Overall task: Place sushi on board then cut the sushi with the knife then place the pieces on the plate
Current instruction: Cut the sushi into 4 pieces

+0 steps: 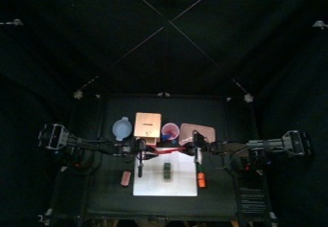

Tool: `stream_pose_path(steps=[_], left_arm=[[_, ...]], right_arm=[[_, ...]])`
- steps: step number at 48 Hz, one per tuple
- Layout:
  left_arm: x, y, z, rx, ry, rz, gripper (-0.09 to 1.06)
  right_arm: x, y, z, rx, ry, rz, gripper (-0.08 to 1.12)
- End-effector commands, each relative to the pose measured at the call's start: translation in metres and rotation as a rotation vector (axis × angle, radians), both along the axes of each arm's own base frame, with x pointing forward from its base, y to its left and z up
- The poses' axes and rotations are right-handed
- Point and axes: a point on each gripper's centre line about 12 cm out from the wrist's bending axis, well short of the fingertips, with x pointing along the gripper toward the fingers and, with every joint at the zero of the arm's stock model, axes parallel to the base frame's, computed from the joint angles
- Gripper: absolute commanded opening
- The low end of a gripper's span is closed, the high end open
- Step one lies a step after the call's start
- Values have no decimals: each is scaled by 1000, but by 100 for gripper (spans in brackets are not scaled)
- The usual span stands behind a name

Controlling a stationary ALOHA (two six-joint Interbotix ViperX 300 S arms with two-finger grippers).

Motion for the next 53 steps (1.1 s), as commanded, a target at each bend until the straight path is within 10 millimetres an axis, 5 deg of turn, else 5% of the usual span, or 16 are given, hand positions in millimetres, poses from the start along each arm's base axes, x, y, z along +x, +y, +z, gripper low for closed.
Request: stream_pose_path(steps=[1, 16, 32, 42, 53], left_arm=[[0, -1, 11, 6, -32, -6, 41], [-9, -3, 0, 5, 56, -17, 40], [-11, -27, -20, 17, 157, -97, 39], [-1, -38, -47, 42, 232, -139, 34], [17, -42, -54, 73, 241, -165, 31]], right_arm=[[-1, 2, 2, 14, -8, 2, 48], [-4, 15, -36, 84, 148, -2, 48], [-1, 30, -65, 149, 299, -10, 40], [3, 42, -83, 155, 362, 16, 32], [1, 49, -98, 156, 445, 16, 32]])
